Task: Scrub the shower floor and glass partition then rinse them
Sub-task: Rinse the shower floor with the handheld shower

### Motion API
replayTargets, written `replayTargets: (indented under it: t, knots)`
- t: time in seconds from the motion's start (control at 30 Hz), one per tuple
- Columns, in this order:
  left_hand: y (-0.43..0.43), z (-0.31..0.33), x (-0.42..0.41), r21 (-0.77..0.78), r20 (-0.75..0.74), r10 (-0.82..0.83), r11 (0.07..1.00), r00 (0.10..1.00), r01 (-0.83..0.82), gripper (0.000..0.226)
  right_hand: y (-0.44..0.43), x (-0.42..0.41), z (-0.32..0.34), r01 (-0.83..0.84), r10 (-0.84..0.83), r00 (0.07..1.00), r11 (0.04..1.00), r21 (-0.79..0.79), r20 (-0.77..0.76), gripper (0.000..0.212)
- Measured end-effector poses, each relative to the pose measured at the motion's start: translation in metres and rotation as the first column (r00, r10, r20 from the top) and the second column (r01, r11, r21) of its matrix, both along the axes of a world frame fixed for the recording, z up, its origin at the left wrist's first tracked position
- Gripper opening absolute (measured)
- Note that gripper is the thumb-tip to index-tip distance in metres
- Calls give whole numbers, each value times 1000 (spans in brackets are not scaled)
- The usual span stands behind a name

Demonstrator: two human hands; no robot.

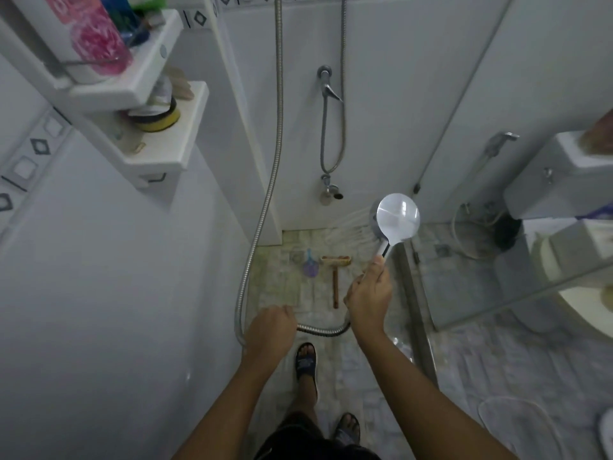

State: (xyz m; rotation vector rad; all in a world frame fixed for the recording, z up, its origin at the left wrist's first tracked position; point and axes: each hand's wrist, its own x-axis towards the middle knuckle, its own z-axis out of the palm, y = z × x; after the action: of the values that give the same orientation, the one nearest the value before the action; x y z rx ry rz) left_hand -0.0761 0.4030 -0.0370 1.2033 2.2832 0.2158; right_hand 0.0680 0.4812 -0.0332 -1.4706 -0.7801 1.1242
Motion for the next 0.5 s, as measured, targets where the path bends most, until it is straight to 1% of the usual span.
replayTargets:
  t: [0.07, 0.17, 0.23, 0.3, 0.37, 0.5]
  knots:
    - [-10, 2, 10, 1, -36, -62, 998, 997, 63, 42, -8, 9, -1, 23, -23, 1000, 1000, -6, -13, 42]
    - [-23, 3, 14, 7, -47, -68, 998, 997, 69, 45, -20, 14, -1, -18, 18, 1000, 1000, 14, 10, 39]
    - [-32, 3, 11, -19, -49, -31, 999, 998, 30, 44, -32, 10, -2, -70, 70, 998, 997, 13, -3, 38]
    - [-44, -1, 4, -34, -48, 14, 999, 999, -15, 46, -46, 2, -6, -107, 106, 994, 994, -21, -39, 37]
    - [-59, -4, -5, -49, -50, 54, 997, 997, -56, 49, -60, -10, -14, -149, 146, 988, 987, -59, -55, 39]
    - [-85, -9, -23, -103, -60, 114, 987, 992, -120, 47, -88, -35, -30, -230, 224, 972, 966, -115, -65, 43]
